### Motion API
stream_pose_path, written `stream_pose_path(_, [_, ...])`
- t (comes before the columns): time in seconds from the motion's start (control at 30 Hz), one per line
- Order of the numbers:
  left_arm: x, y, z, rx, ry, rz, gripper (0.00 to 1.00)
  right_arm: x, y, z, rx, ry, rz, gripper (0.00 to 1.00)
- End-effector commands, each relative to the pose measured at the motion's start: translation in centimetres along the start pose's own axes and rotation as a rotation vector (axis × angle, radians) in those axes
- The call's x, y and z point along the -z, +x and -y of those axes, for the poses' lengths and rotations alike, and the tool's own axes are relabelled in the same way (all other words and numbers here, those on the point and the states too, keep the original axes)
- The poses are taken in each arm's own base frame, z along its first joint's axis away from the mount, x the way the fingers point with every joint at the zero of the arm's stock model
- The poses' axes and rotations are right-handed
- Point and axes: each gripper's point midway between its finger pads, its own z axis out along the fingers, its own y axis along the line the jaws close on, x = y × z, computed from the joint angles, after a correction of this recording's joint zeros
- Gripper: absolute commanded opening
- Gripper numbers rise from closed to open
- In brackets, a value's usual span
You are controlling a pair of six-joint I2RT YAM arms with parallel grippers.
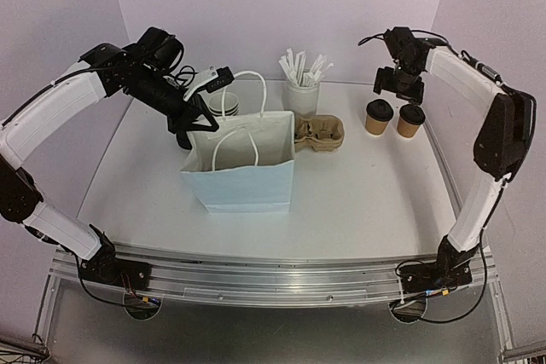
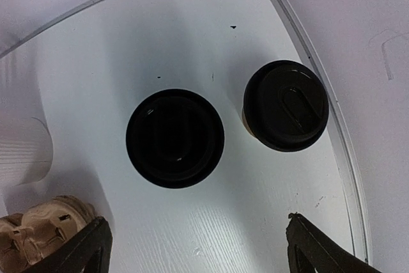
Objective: Pack the takeout coffee
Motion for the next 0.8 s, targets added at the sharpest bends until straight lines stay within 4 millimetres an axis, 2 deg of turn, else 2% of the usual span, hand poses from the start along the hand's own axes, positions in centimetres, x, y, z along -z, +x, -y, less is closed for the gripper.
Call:
stream_pose_path(0.0, [1.2, -1.2, -0.2, -0.004, -0.030, 0.039, 0.00, -0.9, -1.9, -2.0, 0.046, -0.120, -0.035, 0.90])
stream_pose_path(0.1, [1.0, -1.2, -0.4, -0.005, -0.033, 0.036, 0.00, -2.8, -2.0, -3.1, 0.090, -0.137, -0.063, 0.91])
stream_pose_path(0.2, [0.9, -1.3, -0.5, -0.003, -0.033, 0.035, 0.00, -4.3, -2.1, -3.0, 0.087, -0.136, -0.085, 0.90])
stream_pose_path(0.33, [0.8, -1.2, -0.6, 0.003, -0.034, 0.031, 0.00, -6.0, -1.9, -2.7, 0.093, -0.123, -0.116, 0.81])
stream_pose_path(0.43, [0.6, -1.1, -0.7, 0.006, -0.036, 0.027, 0.00, -6.7, -1.7, -2.3, 0.116, -0.092, -0.126, 0.77])
stream_pose_path(0.77, [0.5, -1.3, -0.9, 0.010, -0.038, 0.028, 0.00, -8.7, -0.7, -2.5, 0.135, -0.075, -0.174, 0.78])
